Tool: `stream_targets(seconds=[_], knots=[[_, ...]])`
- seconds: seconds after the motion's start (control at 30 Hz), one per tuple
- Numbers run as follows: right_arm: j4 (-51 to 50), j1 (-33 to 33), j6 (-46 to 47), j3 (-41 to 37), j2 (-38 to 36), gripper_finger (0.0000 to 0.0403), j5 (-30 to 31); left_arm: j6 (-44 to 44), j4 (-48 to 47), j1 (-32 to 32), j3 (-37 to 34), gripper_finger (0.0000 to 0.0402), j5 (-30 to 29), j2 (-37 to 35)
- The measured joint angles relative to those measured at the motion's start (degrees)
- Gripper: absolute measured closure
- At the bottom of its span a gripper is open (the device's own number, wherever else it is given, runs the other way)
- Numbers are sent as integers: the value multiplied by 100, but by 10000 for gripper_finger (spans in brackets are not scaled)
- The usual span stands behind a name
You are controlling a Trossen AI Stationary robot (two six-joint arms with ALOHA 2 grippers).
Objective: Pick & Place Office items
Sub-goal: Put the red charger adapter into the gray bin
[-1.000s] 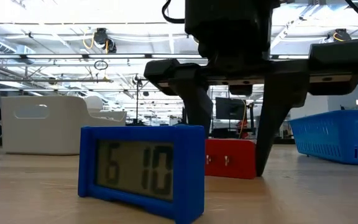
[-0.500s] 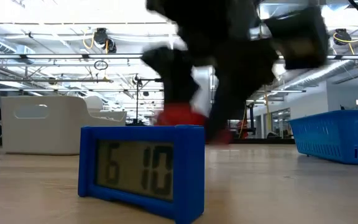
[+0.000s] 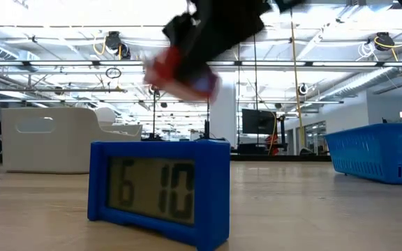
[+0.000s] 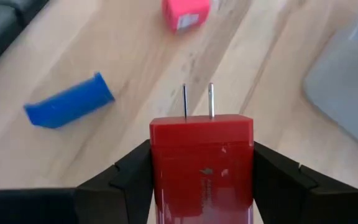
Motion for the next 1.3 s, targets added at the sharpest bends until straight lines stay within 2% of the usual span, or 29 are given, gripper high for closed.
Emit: stream_targets(seconds=[0.23, 0.47, 0.77, 1.0, 1.13, 1.3], knots=[[456, -178, 472, 31, -584, 197, 123, 4, -437, -2, 0, 160, 47, -9], [726, -468, 731, 25, -1096, 197, 544, -120, -1120, -2, 0, 160, 156, 4], [1529, -873, 1276, 21, -1126, 197, 555, 113, -1179, 2, 0, 160, 131, -56], [2559, -1142, 1046, 21, -1118, 197, 526, 244, -1159, 17, 0, 160, 35, -90], [3078, -1395, 966, 23, -883, 197, 493, 324, -1137, 22, 0, 160, 17, -176], [4197, -1663, 1122, 31, -445, 197, 90, 514, -1148, 86, -2, 160, -29, -539]])
